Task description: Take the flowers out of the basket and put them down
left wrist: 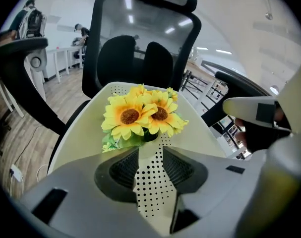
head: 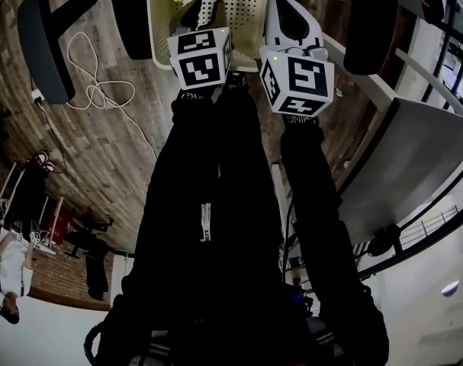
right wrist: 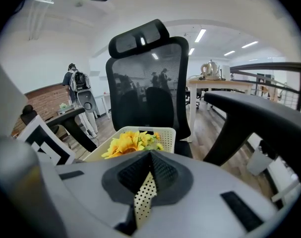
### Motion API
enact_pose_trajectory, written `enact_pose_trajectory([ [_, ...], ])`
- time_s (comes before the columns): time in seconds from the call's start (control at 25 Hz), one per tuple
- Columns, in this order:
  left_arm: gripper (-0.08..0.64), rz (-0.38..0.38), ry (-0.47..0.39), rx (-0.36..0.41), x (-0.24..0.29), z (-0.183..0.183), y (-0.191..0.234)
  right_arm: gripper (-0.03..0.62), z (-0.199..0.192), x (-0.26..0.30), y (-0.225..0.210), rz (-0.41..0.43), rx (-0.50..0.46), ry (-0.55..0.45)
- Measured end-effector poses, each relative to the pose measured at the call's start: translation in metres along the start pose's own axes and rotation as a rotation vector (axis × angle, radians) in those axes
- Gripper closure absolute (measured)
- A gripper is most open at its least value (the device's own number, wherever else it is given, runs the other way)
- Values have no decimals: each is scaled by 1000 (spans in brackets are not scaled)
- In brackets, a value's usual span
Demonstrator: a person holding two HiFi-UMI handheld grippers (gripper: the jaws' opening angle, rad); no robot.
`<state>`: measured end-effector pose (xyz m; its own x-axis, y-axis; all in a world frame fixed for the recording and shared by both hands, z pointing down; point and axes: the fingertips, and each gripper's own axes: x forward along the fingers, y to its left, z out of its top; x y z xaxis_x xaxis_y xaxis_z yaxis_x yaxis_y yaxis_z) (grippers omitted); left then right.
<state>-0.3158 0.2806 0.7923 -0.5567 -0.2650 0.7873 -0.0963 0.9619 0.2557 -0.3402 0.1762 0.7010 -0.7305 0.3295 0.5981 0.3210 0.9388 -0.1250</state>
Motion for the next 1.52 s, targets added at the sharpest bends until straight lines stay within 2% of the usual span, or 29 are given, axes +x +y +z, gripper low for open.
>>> enact_pose_trajectory([
  [0.16,321,-4,41,-21,19,-11,3,580,2,9,-2,7,7,0],
  [0.28,228,-6,37,-28,32,-13,5,580,3,14,-4,11,16,2],
  [0.4,162,3,-2,-21,44,-7,11,580,7,20,-5,11,14,0],
  [0.6,73,33,-121,9,67,15,17,580,12,30,-13,12,7,-10],
  [0.76,53,32,-195,36,80,23,18,580,13,34,-18,13,12,-18],
  [1.0,41,28,-307,123,99,35,24,580,11,38,-21,16,18,-31],
  [1.2,42,18,-347,166,114,36,26,580,6,38,-23,21,23,-34],
  [1.36,43,7,-402,180,119,43,25,580,0,41,-25,28,23,-34],
  [1.52,43,-12,-421,192,122,49,23,580,-2,44,-26,26,12,-49],
])
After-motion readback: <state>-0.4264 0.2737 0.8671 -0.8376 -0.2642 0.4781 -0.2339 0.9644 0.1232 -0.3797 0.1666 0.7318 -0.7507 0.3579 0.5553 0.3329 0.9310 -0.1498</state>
